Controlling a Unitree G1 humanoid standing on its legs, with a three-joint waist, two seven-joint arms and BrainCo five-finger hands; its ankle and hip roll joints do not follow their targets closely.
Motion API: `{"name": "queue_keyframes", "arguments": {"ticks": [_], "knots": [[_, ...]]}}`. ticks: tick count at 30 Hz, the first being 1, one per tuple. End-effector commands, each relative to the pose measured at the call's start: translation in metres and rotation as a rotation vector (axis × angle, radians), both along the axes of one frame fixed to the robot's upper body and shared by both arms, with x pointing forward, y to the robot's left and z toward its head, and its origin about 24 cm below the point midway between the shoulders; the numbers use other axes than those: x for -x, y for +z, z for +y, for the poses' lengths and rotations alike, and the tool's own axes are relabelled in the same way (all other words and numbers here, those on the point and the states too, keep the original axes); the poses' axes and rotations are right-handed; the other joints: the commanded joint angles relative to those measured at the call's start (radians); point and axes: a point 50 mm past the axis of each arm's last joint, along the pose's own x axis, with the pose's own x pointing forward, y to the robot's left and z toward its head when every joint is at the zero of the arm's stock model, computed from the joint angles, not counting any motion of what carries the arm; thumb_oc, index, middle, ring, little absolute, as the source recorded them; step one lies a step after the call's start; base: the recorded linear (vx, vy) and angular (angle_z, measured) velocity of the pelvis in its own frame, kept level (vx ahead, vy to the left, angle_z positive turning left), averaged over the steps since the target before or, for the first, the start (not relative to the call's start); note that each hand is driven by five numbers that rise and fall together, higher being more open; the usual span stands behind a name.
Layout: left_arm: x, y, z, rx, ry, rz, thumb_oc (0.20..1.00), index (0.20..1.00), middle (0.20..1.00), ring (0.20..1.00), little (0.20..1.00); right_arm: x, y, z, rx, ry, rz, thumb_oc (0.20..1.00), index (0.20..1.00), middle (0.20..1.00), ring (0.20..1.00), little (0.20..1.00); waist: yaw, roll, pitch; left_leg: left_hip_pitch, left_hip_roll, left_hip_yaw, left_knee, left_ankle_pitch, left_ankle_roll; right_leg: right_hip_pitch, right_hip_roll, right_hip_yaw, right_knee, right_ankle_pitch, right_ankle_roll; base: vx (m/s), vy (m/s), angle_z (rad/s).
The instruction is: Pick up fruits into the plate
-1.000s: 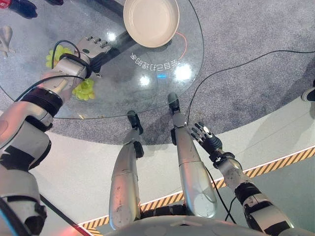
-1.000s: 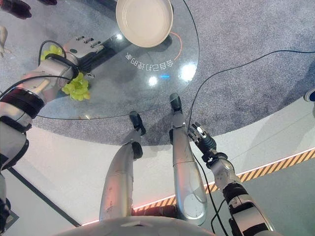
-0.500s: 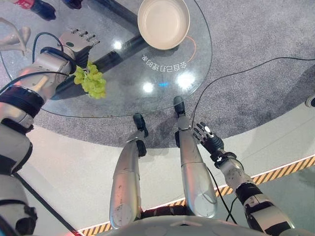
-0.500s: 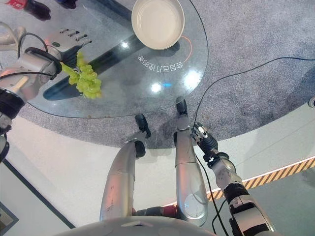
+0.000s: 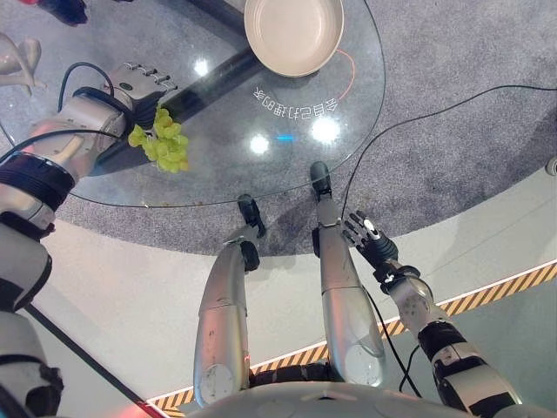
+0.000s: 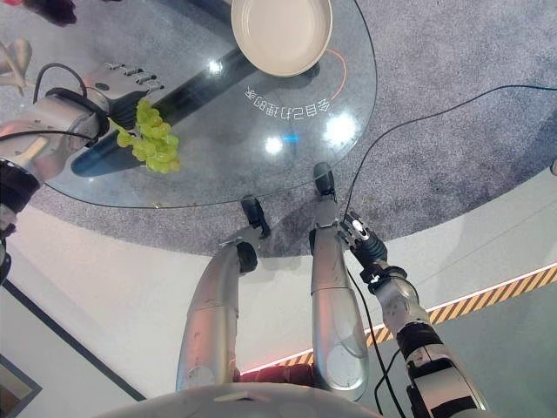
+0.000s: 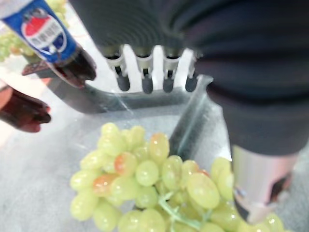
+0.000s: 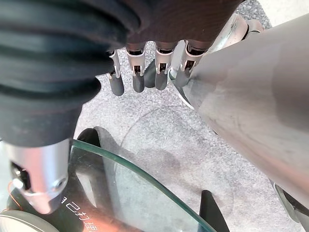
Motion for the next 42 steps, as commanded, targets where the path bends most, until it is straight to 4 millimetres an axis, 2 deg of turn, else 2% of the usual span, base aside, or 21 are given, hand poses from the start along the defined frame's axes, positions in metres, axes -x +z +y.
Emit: {"name": "queue_keyframes", "arguments": {"ticks": [1,8,14,22,27,28,33,34,35,38,40,42], "knots": [[0.007,0.024,0.017,-0.045,0.070,-0.066,1.000,1.000,1.000,1.000,1.000,0.018,-0.005,-0.007,0.006,0.030,0.006,1.000,1.000,1.000,1.000,1.000,-0.033,0.092,-0.019,0.064,-0.111,-0.062,-0.097,-0.072,0.054,0.015,0.054,-0.112,0.025,-0.054,0.020,0.07,0.046,-0.07],[-0.008,0.014,0.003,-0.146,0.094,0.025,1.000,1.000,1.000,1.000,1.000,0.011,0.009,0.006,-0.046,0.065,-0.063,1.000,1.000,1.000,1.000,1.000,-0.066,0.077,-0.019,-0.021,-0.102,-0.049,-0.040,-0.099,0.052,-0.067,0.071,-0.089,0.048,-0.043,0.023,0.01,0.020,-0.12],[-0.009,0.007,-0.003,-0.185,0.095,0.128,1.000,1.000,1.000,1.000,1.000,0.011,0.015,0.007,-0.062,0.068,-0.094,1.000,1.000,1.000,1.000,1.000,-0.078,0.075,-0.019,-0.051,-0.096,-0.040,-0.019,-0.112,0.048,-0.098,0.073,-0.077,0.053,-0.040,0.026,-0.01,0.021,-0.09],[-0.003,-0.004,0.003,-0.193,0.123,0.221,1.000,1.000,1.000,1.000,1.000,0.011,0.019,0.007,-0.076,0.065,-0.123,1.000,1.000,1.000,1.000,1.000,-0.067,0.082,-0.019,-0.057,-0.102,-0.048,-0.033,-0.108,0.049,-0.100,0.073,-0.078,0.039,-0.035,0.029,-0.02,0.001,-0.04],[-0.001,-0.004,0.012,-0.134,0.135,0.160,1.000,1.000,1.000,1.000,1.000,0.012,0.018,0.009,-0.077,0.065,-0.123,1.000,1.000,1.000,1.000,1.000,-0.055,0.083,-0.019,-0.059,-0.105,-0.058,-0.046,-0.101,0.047,-0.100,0.073,-0.084,0.030,-0.029,0.031,-0.01,-0.003,0.00],[-0.001,-0.001,0.014,-0.095,0.143,0.106,1.000,1.000,1.000,1.000,1.000,0.012,0.018,0.009,-0.080,0.062,-0.121,1.000,1.000,1.000,1.000,1.000,-0.050,0.083,-0.019,-0.056,-0.106,-0.062,-0.052,-0.099,0.047,-0.096,0.073,-0.086,0.028,-0.028,0.031,0.00,0.000,0.00],[0.000,0.015,0.024,0.349,0.167,-0.213,1.000,1.000,1.000,1.000,1.000,0.014,0.013,0.016,-0.094,0.056,-0.106,1.000,1.000,1.000,1.000,1.000,-0.029,0.080,-0.019,-0.032,-0.116,-0.082,-0.073,-0.090,0.055,-0.073,0.076,-0.095,0.026,-0.036,0.031,-0.01,-0.040,0.07],[0.001,0.013,0.030,0.537,0.176,-0.324,1.000,1.000,1.000,1.000,1.000,0.014,0.011,0.021,-0.101,0.054,-0.099,1.000,1.000,1.000,1.000,1.000,-0.019,0.074,-0.019,-0.022,-0.121,-0.091,-0.079,-0.086,0.057,-0.062,0.077,-0.101,0.024,-0.038,0.029,-0.07,-0.111,0.02],[0.002,0.017,0.035,0.646,0.189,-0.402,1.000,1.000,1.000,1.000,1.000,0.009,0.015,0.023,-0.101,0.059,-0.116,1.000,1.000,1.000,1.000,1.000,-0.025,0.067,-0.019,-0.052,-0.127,-0.080,-0.091,-0.045,0.057,-0.089,0.071,-0.098,0.009,-0.002,0.025,-0.07,-0.137,0.03],[0.005,-0.010,0.049,0.982,0.247,-0.537,1.000,1.000,1.000,1.000,1.000,0.012,0.010,0.037,-0.129,0.066,-0.097,1.000,1.000,1.000,1.000,1.000,-0.013,0.043,-0.019,-0.024,-0.131,-0.104,-0.105,-0.038,0.056,-0.057,0.074,-0.110,0.004,-0.010,0.020,-0.02,-0.141,0.09],[0.007,-0.031,0.052,1.164,0.298,-0.602,1.000,1.000,1.000,1.000,1.000,0.012,0.009,0.048,-0.146,0.078,-0.089,1.000,1.000,1.000,1.000,1.000,-0.008,0.025,-0.019,-0.008,-0.129,-0.116,-0.113,-0.033,0.051,-0.040,0.080,-0.118,0.002,-0.015,0.015,0.01,-0.137,0.17],[0.009,-0.057,0.052,1.423,0.383,-0.665,1.000,1.000,1.000,1.000,1.000,0.012,0.009,0.061,-0.165,0.088,-0.073,1.000,1.000,1.000,1.000,1.000,-0.003,0.003,-0.019,0.024,-0.125,-0.130,-0.131,-0.029,0.049,-0.010,0.088,-0.129,-0.002,-0.026,0.006,0.01,-0.125,0.11]]}}
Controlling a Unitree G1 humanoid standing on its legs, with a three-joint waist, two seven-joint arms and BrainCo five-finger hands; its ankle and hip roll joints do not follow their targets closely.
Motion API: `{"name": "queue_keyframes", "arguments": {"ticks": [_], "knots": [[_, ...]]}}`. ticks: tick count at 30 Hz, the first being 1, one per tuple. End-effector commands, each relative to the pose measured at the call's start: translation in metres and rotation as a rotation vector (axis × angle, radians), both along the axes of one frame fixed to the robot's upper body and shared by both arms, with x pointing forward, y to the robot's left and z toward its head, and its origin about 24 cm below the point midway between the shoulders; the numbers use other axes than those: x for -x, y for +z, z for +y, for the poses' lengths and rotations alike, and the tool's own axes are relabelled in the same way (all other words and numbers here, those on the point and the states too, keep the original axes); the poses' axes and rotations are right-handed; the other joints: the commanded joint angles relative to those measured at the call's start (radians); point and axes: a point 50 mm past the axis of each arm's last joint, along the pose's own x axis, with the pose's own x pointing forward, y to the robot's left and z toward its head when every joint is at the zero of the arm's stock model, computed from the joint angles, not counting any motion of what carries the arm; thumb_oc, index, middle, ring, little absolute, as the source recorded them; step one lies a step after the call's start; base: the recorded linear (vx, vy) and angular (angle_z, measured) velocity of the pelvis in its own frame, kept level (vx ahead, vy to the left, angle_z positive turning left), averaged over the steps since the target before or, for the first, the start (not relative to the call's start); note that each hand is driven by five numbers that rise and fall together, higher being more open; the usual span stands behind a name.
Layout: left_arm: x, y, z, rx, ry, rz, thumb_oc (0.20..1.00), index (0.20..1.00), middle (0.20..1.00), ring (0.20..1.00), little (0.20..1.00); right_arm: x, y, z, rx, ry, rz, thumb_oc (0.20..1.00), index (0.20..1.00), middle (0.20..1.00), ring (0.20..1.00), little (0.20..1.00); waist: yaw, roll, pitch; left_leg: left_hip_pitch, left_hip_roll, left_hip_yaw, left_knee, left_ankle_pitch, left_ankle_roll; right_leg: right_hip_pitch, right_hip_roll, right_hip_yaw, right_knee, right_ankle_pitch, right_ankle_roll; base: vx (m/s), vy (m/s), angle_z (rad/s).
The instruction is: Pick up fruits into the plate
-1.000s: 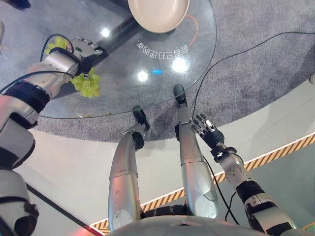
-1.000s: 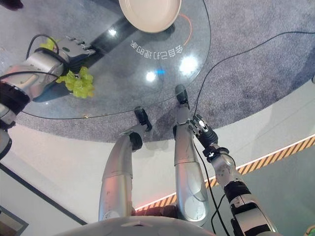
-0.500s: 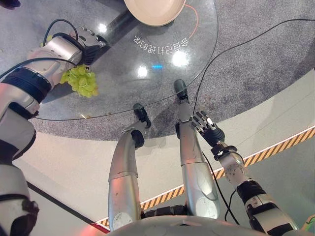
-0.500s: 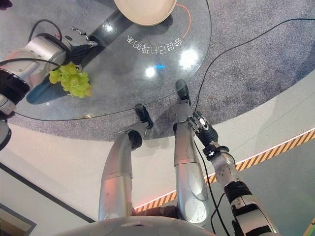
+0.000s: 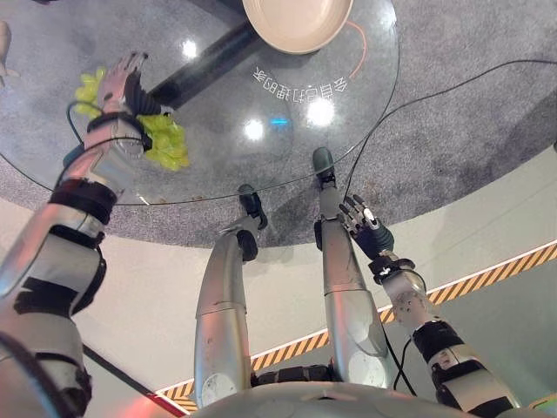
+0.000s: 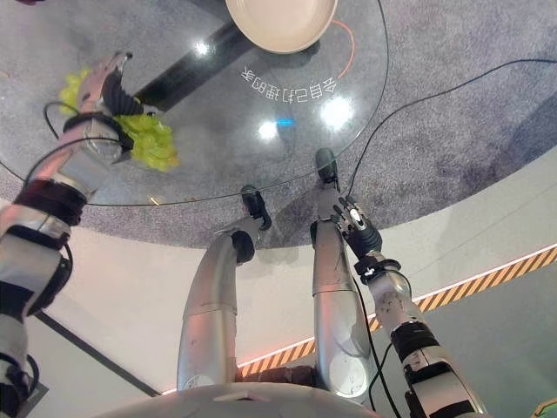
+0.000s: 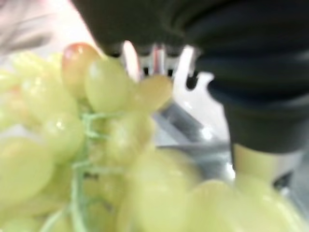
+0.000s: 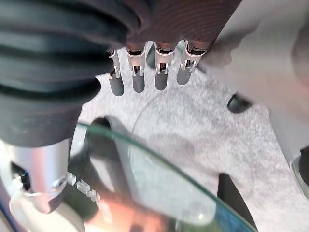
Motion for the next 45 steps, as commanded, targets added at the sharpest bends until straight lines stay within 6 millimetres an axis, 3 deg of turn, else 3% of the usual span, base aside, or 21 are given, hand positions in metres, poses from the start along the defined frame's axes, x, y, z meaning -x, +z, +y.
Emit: {"name": "queue_keyframes", "arguments": {"ticks": [1,4,5,8,13,22,27,37,45], "knots": [[0.012,0.000,0.031,0.218,0.155,-0.141,1.000,1.000,1.000,1.000,1.000,0.017,-0.012,0.034,-0.072,0.066,0.053,1.000,1.000,1.000,1.000,1.000,-0.001,-0.023,0.003,0.162,-0.139,-0.096,-0.271,0.041,0.023,0.059,0.081,-0.120,-0.014,-0.043,-0.013,0.01,-0.074,0.10],[0.015,-0.036,0.033,0.648,0.248,-0.157,1.000,1.000,1.000,1.000,1.000,0.015,-0.011,0.045,-0.075,0.075,0.079,1.000,1.000,1.000,1.000,1.000,0.002,-0.040,0.003,0.208,-0.128,-0.104,-0.293,0.049,0.018,0.097,0.089,-0.131,-0.007,-0.065,-0.025,0.02,-0.083,0.07],[0.015,-0.038,0.033,0.658,0.248,-0.150,1.000,1.000,1.000,1.000,1.000,0.015,-0.011,0.046,-0.075,0.076,0.080,1.000,1.000,1.000,1.000,1.000,0.001,-0.040,0.003,0.211,-0.128,-0.105,-0.294,0.049,0.018,0.100,0.090,-0.132,-0.007,-0.066,-0.026,0.03,-0.061,0.11],[0.019,-0.066,0.035,0.897,0.323,-0.108,1.000,1.000,1.000,1.000,1.000,0.013,-0.012,0.048,-0.062,0.086,0.099,1.000,1.000,1.000,1.000,1.000,-0.002,-0.043,0.003,0.246,-0.120,-0.105,-0.311,0.059,0.013,0.131,0.094,-0.137,-0.004,-0.083,-0.035,0.03,-0.044,0.06],[0.023,-0.095,0.029,1.127,0.464,-0.010,1.000,1.000,1.000,1.000,1.000,0.010,-0.014,0.045,-0.031,0.106,0.128,1.000,1.000,1.000,1.000,1.000,-0.018,-0.041,0.003,0.306,-0.103,-0.092,-0.336,0.080,-0.001,0.191,0.095,-0.139,-0.007,-0.113,-0.053,0.05,-0.016,0.00],[0.022,-0.117,0.005,1.370,0.487,0.021,1.000,1.000,1.000,1.000,1.000,0.012,-0.023,0.037,0.007,0.121,0.170,1.000,1.000,1.000,1.000,1.000,-0.037,-0.035,0.003,0.366,-0.080,-0.073,-0.355,0.097,-0.024,0.249,0.092,-0.147,-0.006,-0.146,-0.082,0.06,-0.016,0.00],[0.023,-0.118,0.003,1.308,0.469,-0.017,1.000,1.000,1.000,1.000,1.000,0.011,-0.024,0.033,0.027,0.127,0.177,1.000,1.000,1.000,1.000,1.000,-0.038,-0.027,0.003,0.380,-0.074,-0.073,-0.377,0.113,-0.033,0.266,0.094,-0.148,-0.018,-0.151,-0.092,0.02,0.001,-0.02],[0.011,-0.075,0.000,0.960,0.371,-0.133,1.000,1.000,1.000,1.000,1.000,0.017,-0.029,0.027,0.048,0.141,0.192,1.000,1.000,1.000,1.000,1.000,-0.033,-0.022,0.003,0.368,-0.067,-0.076,-0.384,0.133,-0.037,0.262,0.096,-0.157,-0.013,-0.153,-0.103,0.00,-0.002,-0.02],[0.007,-0.062,-0.004,0.919,0.334,-0.162,1.000,1.000,1.000,1.000,1.000,0.017,-0.029,0.029,0.041,0.139,0.191,1.000,1.000,1.000,1.000,1.000,-0.026,-0.024,0.003,0.363,-0.070,-0.082,-0.383,0.135,-0.033,0.259,0.096,-0.162,-0.009,-0.151,-0.102,0.00,0.000,0.00]]}}
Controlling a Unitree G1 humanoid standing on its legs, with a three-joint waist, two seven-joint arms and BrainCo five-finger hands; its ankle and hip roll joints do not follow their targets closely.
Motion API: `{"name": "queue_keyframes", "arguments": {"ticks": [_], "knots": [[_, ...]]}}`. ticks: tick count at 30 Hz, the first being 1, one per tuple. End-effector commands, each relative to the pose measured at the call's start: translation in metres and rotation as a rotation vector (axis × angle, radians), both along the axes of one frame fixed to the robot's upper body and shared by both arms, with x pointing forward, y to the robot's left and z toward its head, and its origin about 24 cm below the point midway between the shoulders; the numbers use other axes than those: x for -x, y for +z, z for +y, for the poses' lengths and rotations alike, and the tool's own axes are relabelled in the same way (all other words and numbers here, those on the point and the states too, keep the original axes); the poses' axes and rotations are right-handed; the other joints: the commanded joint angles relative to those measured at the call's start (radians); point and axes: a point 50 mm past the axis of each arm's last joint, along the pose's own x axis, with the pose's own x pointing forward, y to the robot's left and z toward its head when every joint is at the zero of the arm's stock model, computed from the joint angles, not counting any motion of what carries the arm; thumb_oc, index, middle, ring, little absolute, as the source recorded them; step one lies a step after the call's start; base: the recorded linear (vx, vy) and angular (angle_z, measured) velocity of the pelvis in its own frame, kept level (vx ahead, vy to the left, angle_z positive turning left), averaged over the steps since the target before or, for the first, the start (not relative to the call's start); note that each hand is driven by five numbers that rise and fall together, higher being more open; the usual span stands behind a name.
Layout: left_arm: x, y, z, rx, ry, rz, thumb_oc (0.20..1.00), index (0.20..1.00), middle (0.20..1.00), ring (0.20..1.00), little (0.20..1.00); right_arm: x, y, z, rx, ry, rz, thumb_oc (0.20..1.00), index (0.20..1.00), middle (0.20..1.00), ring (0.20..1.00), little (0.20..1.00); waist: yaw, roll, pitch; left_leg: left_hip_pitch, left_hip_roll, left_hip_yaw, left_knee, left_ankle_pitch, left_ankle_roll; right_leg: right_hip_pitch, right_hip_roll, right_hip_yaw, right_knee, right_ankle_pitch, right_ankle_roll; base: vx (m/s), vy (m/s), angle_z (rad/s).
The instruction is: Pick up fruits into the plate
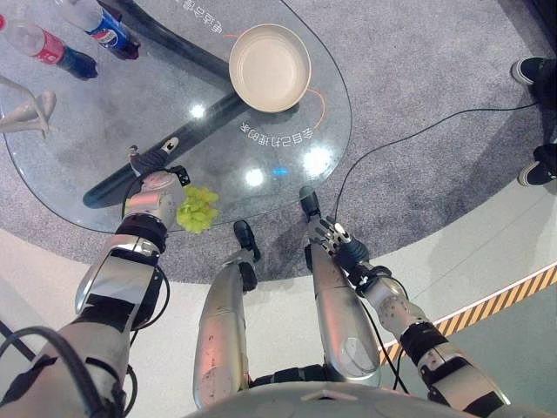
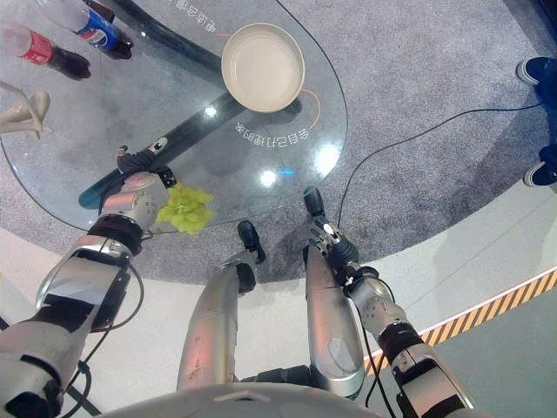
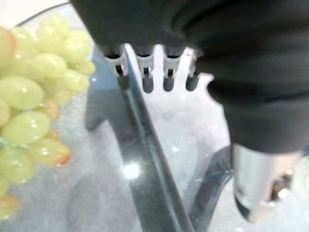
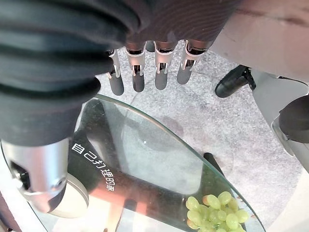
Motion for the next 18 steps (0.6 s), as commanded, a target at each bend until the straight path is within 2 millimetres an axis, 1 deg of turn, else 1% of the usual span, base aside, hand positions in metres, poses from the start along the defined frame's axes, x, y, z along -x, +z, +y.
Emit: {"name": "queue_keyframes", "arguments": {"ticks": [1,4,6,8,10,12,13,14,16,18], "knots": [[0.000,0.023,0.016,-0.093,0.056,-0.086,1.000,1.000,1.000,1.000,1.000,0.007,-0.002,0.007,0.001,0.040,-0.009,1.000,1.000,1.000,1.000,1.000,0.027,0.015,0.023,0.056,-0.058,-0.075,-0.154,0.053,0.017,0.030,0.093,-0.135,0.058,-0.146,-0.089,0.00,0.000,0.00],[-0.001,0.028,0.015,-0.133,0.046,-0.098,1.000,1.000,1.000,1.000,1.000,0.007,-0.002,0.008,0.002,0.041,-0.011,1.000,1.000,1.000,1.000,1.000,0.029,0.015,0.023,0.058,-0.059,-0.074,-0.158,0.056,0.018,0.031,0.094,-0.134,0.056,-0.144,-0.088,-0.01,0.001,0.00],[-0.001,0.034,0.017,-0.223,0.029,-0.101,1.000,1.000,1.000,1.000,1.000,0.008,-0.002,0.008,0.002,0.042,-0.012,1.000,1.000,1.000,1.000,1.000,0.031,0.014,0.023,0.062,-0.059,-0.074,-0.162,0.057,0.019,0.033,0.095,-0.133,0.056,-0.143,-0.086,0.00,0.000,0.00],[-0.004,0.047,0.015,-0.379,-0.026,-0.089,1.000,1.000,1.000,1.000,1.000,0.009,-0.002,0.007,0.003,0.040,-0.014,1.000,1.000,1.000,1.000,1.000,0.032,0.014,0.023,0.062,-0.059,-0.074,-0.165,0.058,0.021,0.033,0.096,-0.133,0.054,-0.140,-0.084,0.00,0.000,0.00],[-0.007,0.056,0.012,-0.479,-0.080,-0.080,1.000,1.000,1.000,1.000,1.000,0.011,-0.002,0.005,0.002,0.037,-0.017,1.000,1.000,1.000,1.000,1.000,0.035,0.016,0.023,0.063,-0.060,-0.074,-0.170,0.060,0.022,0.034,0.095,-0.135,0.051,-0.136,-0.082,0.00,0.000,0.00],[-0.008,0.064,0.011,-0.661,-0.180,-0.025,1.000,1.000,1.000,1.000,1.000,0.012,-0.003,0.000,0.002,0.029,-0.017,1.000,1.000,1.000,1.000,1.000,0.039,0.019,0.023,0.064,-0.061,-0.078,-0.174,0.062,0.023,0.036,0.092,-0.140,0.047,-0.131,-0.078,0.00,0.000,0.00],[-0.008,0.066,0.011,-0.708,-0.195,-0.010,1.000,1.000,1.000,1.000,1.000,0.012,-0.003,-0.002,0.002,0.027,-0.018,1.000,1.000,1.000,1.000,1.000,0.040,0.020,0.023,0.065,-0.062,-0.079,-0.175,0.063,0.023,0.037,0.092,-0.141,0.045,-0.130,-0.078,0.00,0.000,0.00],[-0.008,0.069,0.011,-0.838,-0.227,0.031,1.000,1.000,1.000,1.000,1.000,0.012,-0.003,-0.005,0.005,0.021,-0.019,1.000,1.000,1.000,1.000,1.000,0.044,0.024,0.023,0.065,-0.064,-0.083,-0.178,0.065,0.024,0.037,0.090,-0.144,0.042,-0.127,-0.077,0.00,0.000,0.00],[-0.006,0.071,0.017,-1.003,-0.276,0.093,1.000,1.000,1.000,1.000,1.000,0.013,-0.004,-0.011,0.011,0.012,-0.019,1.000,1.000,1.000,1.000,1.000,0.051,0.032,0.023,0.069,-0.066,-0.088,-0.185,0.067,0.024,0.042,0.087,-0.148,0.036,-0.124,-0.076,0.00,0.000,0.00],[-0.002,0.066,0.019,-1.083,-0.315,0.127,1.000,1.000,1.000,1.000,1.000,0.014,-0.005,-0.018,0.017,0.003,-0.019,1.000,1.000,1.000,1.000,1.000,0.056,0.038,0.023,0.072,-0.068,-0.092,-0.190,0.068,0.023,0.046,0.084,-0.152,0.031,-0.122,-0.075,0.00,0.000,0.00]]}}
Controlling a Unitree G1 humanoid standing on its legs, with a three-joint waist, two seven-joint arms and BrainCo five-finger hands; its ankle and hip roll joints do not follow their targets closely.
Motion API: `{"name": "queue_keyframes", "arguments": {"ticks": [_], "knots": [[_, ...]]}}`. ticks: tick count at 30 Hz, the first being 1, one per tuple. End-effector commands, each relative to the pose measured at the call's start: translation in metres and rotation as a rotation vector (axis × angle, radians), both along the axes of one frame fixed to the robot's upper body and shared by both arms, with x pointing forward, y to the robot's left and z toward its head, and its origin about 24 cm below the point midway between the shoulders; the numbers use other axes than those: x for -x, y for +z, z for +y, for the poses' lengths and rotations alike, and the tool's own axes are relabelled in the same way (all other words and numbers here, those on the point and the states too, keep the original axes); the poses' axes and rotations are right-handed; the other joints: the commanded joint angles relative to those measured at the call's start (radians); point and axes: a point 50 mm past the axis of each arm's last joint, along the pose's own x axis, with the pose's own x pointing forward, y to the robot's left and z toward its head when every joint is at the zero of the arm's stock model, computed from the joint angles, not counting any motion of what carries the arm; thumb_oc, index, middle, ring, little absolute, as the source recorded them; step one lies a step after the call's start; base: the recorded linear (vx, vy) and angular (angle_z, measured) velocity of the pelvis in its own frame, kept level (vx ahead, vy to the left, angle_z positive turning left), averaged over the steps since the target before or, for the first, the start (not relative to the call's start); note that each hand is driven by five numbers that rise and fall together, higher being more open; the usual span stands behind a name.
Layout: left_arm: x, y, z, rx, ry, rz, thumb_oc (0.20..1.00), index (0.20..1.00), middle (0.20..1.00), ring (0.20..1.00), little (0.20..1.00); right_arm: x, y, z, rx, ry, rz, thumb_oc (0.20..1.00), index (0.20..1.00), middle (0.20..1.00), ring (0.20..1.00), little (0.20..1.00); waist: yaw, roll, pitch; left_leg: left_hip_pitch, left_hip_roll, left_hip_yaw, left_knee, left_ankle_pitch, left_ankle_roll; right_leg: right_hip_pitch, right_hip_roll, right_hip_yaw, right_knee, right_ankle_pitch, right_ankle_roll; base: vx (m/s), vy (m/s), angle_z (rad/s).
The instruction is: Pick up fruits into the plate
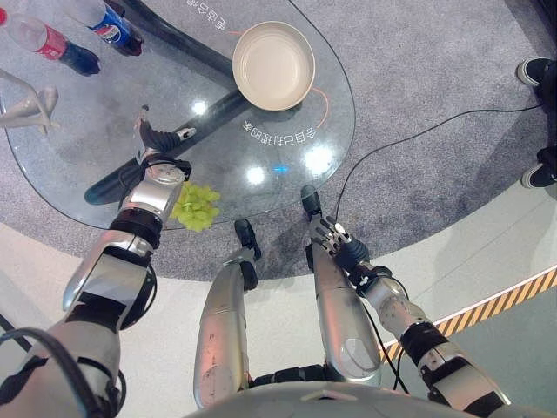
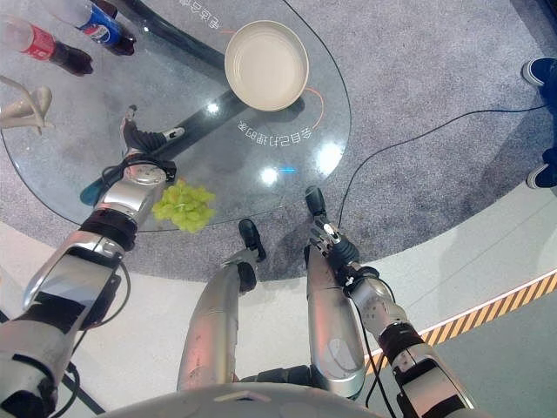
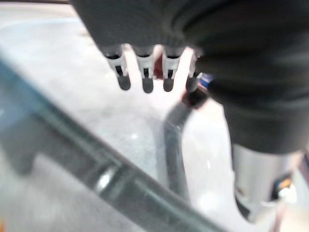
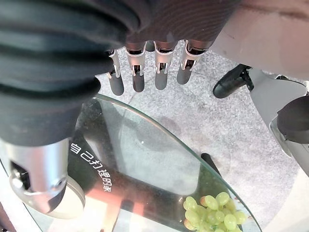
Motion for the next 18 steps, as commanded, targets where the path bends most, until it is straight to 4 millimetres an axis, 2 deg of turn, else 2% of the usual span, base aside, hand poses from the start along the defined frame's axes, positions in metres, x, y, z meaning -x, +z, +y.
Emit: {"name": "queue_keyframes", "arguments": {"ticks": [1,3,10,18], "knots": [[0.009,0.016,0.031,-0.239,0.020,0.011,1.000,1.000,1.000,1.000,1.000,0.015,-0.007,-0.015,0.017,0.005,-0.009,1.000,1.000,1.000,1.000,1.000,0.035,0.036,0.012,0.074,-0.069,-0.086,-0.175,0.061,0.028,0.052,0.082,-0.150,0.036,-0.122,-0.074,0.00,0.000,0.00],[0.015,0.009,0.037,-0.344,0.003,0.042,1.000,1.000,1.000,1.000,1.000,0.017,-0.007,-0.023,0.018,-0.006,-0.013,1.000,1.000,1.000,1.000,1.000,0.044,0.043,0.012,0.076,-0.070,-0.091,-0.180,0.062,0.028,0.056,0.077,-0.156,0.029,-0.120,-0.072,-0.01,-0.003,0.02],[0.030,-0.018,0.050,-0.475,-0.048,0.153,1.000,1.000,1.000,1.000,1.000,0.017,-0.008,-0.030,0.024,-0.028,-0.015,1.000,1.000,1.000,1.000,1.000,0.066,0.055,0.012,0.083,-0.070,-0.100,-0.186,0.063,0.024,0.067,0.065,-0.174,0.024,-0.120,-0.069,-0.02,-0.001,0.11],[0.037,-0.028,0.052,-0.546,-0.117,0.239,1.000,1.000,1.000,1.000,1.000,0.016,-0.006,-0.035,0.031,-0.037,-0.016,1.000,1.000,1.000,1.000,1.000,0.076,0.060,0.012,0.095,-0.069,-0.103,-0.198,0.064,0.025,0.076,0.062,-0.182,0.017,-0.117,-0.064,-0.02,0.006,0.06]]}}
